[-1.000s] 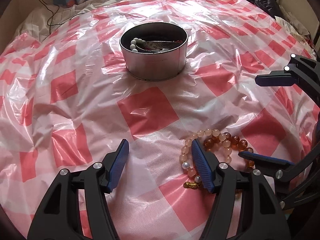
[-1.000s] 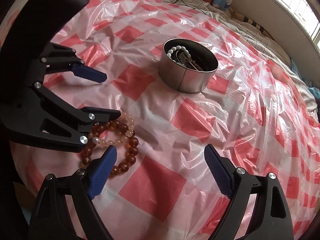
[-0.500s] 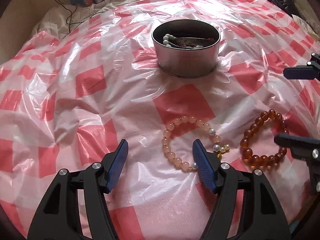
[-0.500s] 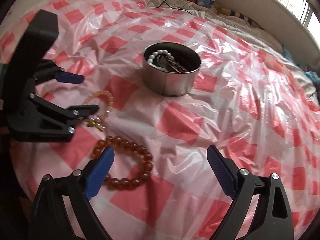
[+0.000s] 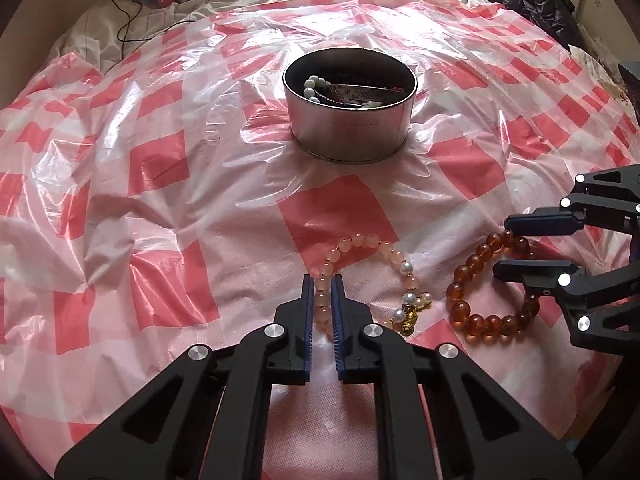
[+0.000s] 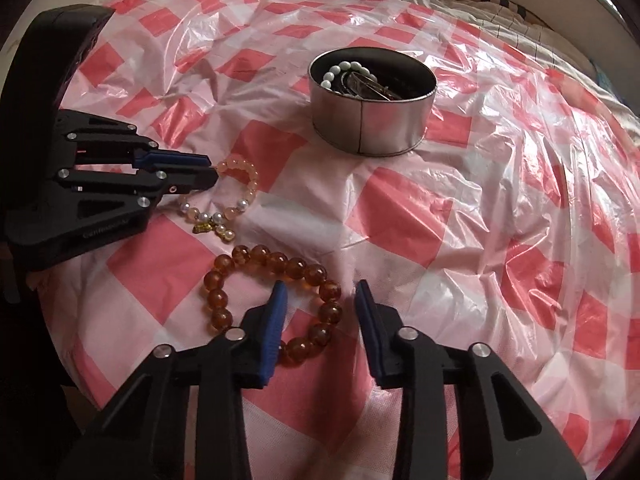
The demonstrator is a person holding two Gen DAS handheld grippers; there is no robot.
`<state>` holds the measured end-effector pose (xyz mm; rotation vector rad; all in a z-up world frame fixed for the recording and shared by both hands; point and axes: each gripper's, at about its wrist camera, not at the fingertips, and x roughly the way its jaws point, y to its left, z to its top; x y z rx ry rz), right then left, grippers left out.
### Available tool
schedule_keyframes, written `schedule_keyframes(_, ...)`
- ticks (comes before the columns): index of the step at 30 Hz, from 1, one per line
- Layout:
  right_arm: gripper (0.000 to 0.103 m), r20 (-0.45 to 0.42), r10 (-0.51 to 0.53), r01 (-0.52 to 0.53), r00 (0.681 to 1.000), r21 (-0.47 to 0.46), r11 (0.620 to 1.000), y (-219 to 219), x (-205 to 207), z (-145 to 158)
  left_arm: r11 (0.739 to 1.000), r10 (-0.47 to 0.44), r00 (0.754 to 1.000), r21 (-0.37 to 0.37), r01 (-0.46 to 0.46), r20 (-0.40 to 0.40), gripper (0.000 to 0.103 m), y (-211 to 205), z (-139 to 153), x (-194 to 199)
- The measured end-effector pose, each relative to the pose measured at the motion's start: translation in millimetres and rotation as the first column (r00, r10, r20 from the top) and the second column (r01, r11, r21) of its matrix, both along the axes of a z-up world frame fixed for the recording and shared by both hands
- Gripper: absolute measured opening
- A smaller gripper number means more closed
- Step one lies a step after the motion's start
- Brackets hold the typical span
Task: Organize jewelry
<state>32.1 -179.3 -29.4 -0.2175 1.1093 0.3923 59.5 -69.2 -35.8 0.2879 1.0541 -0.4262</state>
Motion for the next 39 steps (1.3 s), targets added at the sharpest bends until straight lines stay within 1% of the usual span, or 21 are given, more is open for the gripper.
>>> schedule_keyframes(1, 0.016, 0.001, 0.018, -0.018, 1.000, 0.001, 1.000, 2.9, -2.0, 1.4, 1.000, 0.005, 1.000, -0.005, -0.005, 0.007, 0.007, 1.7, 2.4, 0.1)
schedule_keyframes(2, 0.016, 0.002, 0.034, -0.034, 0.999, -0.010, 0.999, 3.7, -3.8, -0.1, 1.000, 0.009, 1.000, -0.010, -0.009, 0.009, 0.007, 3.3, 4.1, 1.0)
schedule_keyframes(4, 0.016, 0.003, 0.055, -0.055, 0.998, -0.070, 0.996, 7.8, -4.7, -9.4, 1.000, 0.012, 1.000, -0.006, -0.012, -0.005, 0.007, 4.9, 1.3, 3.8)
schedule_keyframes(5, 0.016, 0.005, 0.058, -0.058, 0.998, -0.077, 0.995, 8.5, -5.0, -10.4, 1.000, 0.009, 1.000, 0.007, -0.009, -0.024, 0.007, 4.3, -3.5, 5.2)
schedule_keyframes(9, 0.016, -0.008, 0.051, -0.051, 0.999, -0.063, 0.997, 4.8, -2.9, -12.2, 1.000, 0.012, 1.000, 0.015, -0.012, -0.027, 0.008, 3.5, -7.6, 6.6)
schedule_keyframes(10, 0.016, -0.009, 0.044, -0.045, 0.999, -0.050, 0.998, 3.0, -2.5, -11.9, 1.000, 0.017, 0.999, 0.008, -0.017, -0.030, 0.008, 4.3, -8.1, 7.0)
schedule_keyframes(11, 0.014, -0.020, 0.031, -0.031, 0.999, -0.018, 0.999, -0.4, -0.8, -11.5, 1.000, 0.020, 0.999, 0.003, -0.020, -0.032, 0.008, 5.1, -8.7, 7.4)
schedule_keyframes(12, 0.012, -0.043, 0.008, -0.007, 0.999, 0.039, 0.999, -6.4, 3.0, -11.2, 1.000, 0.019, 0.999, 0.000, -0.019, -0.033, 0.008, 5.4, -8.1, 7.5)
schedule_keyframes(13, 0.012, -0.073, -0.022, 0.031, 0.997, 0.115, 0.993, -15.9, 7.0, -10.1, 1.000, 0.018, 0.999, -0.011, -0.018, -0.035, 0.007, 6.1, -6.8, 7.6)
schedule_keyframes(15, 0.012, -0.128, -0.061, 0.091, 0.990, 0.248, 0.964, -31.6, 12.5, -8.0, 0.999, 0.017, 0.999, -0.051, -0.019, -0.040, 0.007, 8.3, -2.7, 7.4)
schedule_keyframes(17, 0.012, -0.174, -0.088, 0.149, 0.981, 0.378, 0.914, -46.8, 16.9, -4.7, 0.997, 0.021, 0.999, -0.076, -0.023, -0.029, 0.007, 9.1, 3.6, 6.9)
schedule_keyframes(19, 0.012, -0.200, -0.089, 0.178, 0.976, 0.490, 0.853, -57.1, 19.2, -0.8, 0.994, 0.030, 0.999, -0.103, -0.031, -0.017, 0.007, 10.2, 10.8, 7.7)
schedule_keyframes(21, 0.012, -0.210, -0.086, 0.194, 0.974, 0.575, 0.794, -63.6, 20.7, 3.0, 0.991, 0.039, 0.999, -0.125, -0.038, -0.002, 0.007, 10.5, 17.8, 8.1)
schedule_keyframes(24, 0.012, -0.225, -0.092, 0.223, 0.970, 0.668, 0.710, -72.0, 23.6, 6.6, 0.988, 0.048, 0.999, -0.150, -0.044, 0.024, 0.007, 9.3, 26.9, 7.7)
schedule_keyframes(26, 0.012, -0.244, -0.096, 0.245, 0.965, 0.705, 0.666, -76.0, 27.6, 8.7, 0.986, 0.054, 0.998, -0.160, -0.047, 0.040, 0.007, 8.0, 31.9, 8.0)
schedule_keyframes(29, 0.012, -0.265, -0.113, 0.276, 0.958, 0.735, 0.620, -82.6, 31.8, 8.6, 0.982, 0.062, 0.996, -0.182, -0.051, 0.056, 0.007, 6.9, 39.2, 9.4)
schedule_keyframes(34, 0.012, -0.278, -0.127, 0.299, 0.952, 0.758, 0.580, -89.1, 33.4, 10.8, 0.975, 0.057, 0.995, -0.217, -0.038, 0.082, 0.007, -0.8, 52.3, 8.5)
schedule_keyframes(39, 0.012, -0.282, -0.134, 0.308, 0.950, 0.775, 0.552, -94.0, 34.2, 9.5, 0.979, 0.034, 0.994, -0.203, -0.011, 0.107, 0.007, -16.1, 56.8, 6.3)
